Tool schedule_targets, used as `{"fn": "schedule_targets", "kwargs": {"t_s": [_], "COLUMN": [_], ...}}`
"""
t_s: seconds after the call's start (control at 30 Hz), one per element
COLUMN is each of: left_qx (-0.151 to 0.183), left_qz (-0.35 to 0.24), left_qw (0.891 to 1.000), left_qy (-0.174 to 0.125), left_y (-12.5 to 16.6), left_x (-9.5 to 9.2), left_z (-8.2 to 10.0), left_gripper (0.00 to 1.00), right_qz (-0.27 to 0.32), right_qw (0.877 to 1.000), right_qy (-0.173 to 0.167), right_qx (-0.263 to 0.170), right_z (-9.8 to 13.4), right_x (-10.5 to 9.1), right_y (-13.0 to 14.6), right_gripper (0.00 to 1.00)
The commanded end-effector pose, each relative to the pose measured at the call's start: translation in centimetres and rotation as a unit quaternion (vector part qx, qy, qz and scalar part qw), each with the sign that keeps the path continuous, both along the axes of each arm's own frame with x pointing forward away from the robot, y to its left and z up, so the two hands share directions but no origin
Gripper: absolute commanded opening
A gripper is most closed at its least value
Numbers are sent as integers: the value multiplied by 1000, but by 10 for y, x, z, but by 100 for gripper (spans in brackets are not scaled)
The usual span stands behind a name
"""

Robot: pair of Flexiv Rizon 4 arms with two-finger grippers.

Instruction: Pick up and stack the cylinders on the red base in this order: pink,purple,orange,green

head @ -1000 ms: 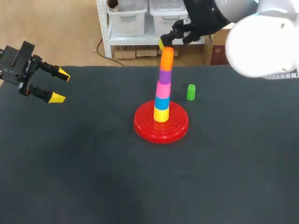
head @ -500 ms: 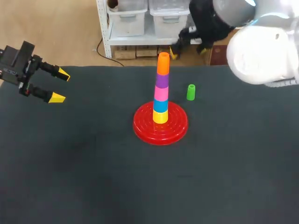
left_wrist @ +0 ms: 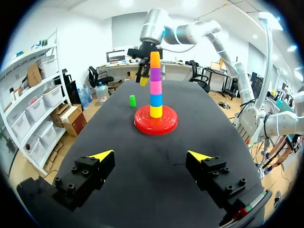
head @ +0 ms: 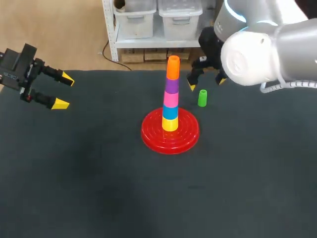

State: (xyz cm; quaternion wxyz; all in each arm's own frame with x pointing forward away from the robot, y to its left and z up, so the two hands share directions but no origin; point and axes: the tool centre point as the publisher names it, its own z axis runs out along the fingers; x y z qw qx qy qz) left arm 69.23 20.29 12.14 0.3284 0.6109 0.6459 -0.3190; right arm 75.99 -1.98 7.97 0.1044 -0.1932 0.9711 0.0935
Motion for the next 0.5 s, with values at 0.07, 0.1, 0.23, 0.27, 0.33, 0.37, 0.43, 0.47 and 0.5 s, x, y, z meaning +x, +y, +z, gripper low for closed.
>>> {"fn": "schedule_targets", "kwargs": {"t_s": [0.07,0.1,0.23,0.27,0.33,0.37,0.43,0.47,0.5], "left_qx": [-1,-1,-1,-1,-1,-1,-1,-1,-1], "left_qz": [0,0,0,0,0,0,0,0,0], "left_qw": [1000,1000,1000,1000,1000,1000,1000,1000,1000], "left_qy": [-1,-1,-1,-1,-1,-1,-1,-1,-1], "left_y": [1,1,1,1,1,1,1,1,1], "left_x": [0,0,0,0,0,0,0,0,0], "left_z": [-1,-1,-1,-1,-1,-1,-1,-1,-1], "left_gripper": [100,100,100,100,100,100,100,100,100], "right_qz": [11,8,16,17,24,23,19,20,19], "right_qw": [996,995,993,993,991,991,990,990,990], "right_qy": [85,89,102,103,111,112,116,118,118], "right_qx": [-33,-35,-52,-55,-69,-71,-77,-78,-78], "right_z": [-24,-26,-28,-30,-34,-36,-40,-42,-44], "right_x": [25,27,37,38,39,39,36,35,34], "right_y": [-3,-5,-7,-8,-9,-10,-12,-13,-13], "right_gripper": [100,100,100,100,100,100,100,100,100]}}
